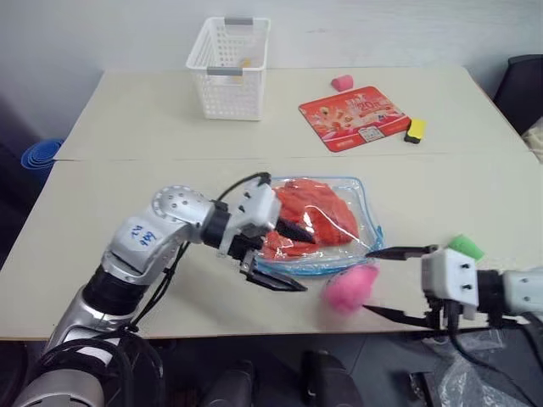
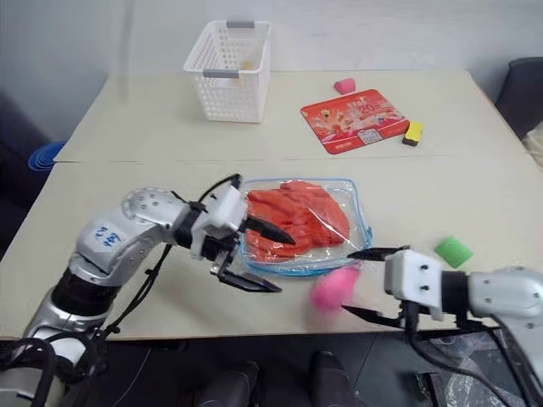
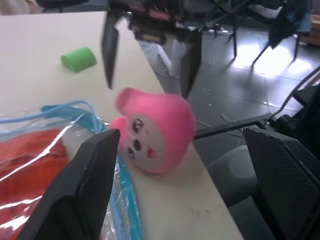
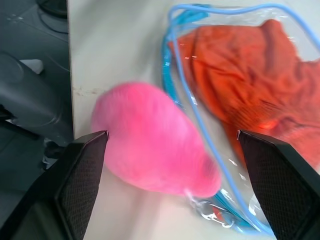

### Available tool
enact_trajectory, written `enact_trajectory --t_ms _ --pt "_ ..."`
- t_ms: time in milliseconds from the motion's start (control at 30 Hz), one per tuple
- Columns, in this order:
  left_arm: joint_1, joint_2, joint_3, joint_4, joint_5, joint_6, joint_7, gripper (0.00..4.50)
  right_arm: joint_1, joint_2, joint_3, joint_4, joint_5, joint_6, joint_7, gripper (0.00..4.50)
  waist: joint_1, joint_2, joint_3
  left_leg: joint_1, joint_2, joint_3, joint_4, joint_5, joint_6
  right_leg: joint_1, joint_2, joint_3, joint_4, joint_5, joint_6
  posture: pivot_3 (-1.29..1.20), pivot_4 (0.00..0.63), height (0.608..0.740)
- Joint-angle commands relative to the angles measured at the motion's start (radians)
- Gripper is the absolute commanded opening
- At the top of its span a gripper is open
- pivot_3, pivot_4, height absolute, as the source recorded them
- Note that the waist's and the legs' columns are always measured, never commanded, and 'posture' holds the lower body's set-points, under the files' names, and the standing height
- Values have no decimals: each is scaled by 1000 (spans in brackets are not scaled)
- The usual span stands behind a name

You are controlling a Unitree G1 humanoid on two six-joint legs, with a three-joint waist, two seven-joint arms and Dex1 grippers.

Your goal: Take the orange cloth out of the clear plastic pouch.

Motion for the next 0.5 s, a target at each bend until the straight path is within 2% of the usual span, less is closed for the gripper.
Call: enact_trajectory --t_ms 33,167,300,500 --pt "-24 -47 -101 23 91 36 51 4152 6 -32 -75 -24 30 14 28 4310 0 0 0 0 0 0 0 0 0 0 0 0 0 0 0 0 150 740" --pt "-31 -139 -143 50 125 55 101 4152 23 -37 -79 -10 7 4 41 4310 2 0 0 0 0 0 0 0 0 0 0 0 0 0 0 0 150 740" --pt "-27 -227 -182 77 217 -53 167 4152 78 -57 -137 65 -50 -29 94 4310 5 0 0 0 -1 0 1 0 0 0 0 0 0 0 0 0 150 740" --pt "-36 -284 -193 95 243 -226 98 4152 128 -95 -213 208 -108 -81 185 4310 10 0 0 0 0 1 1 0 0 0 0 0 0 0 0 0 150 740"
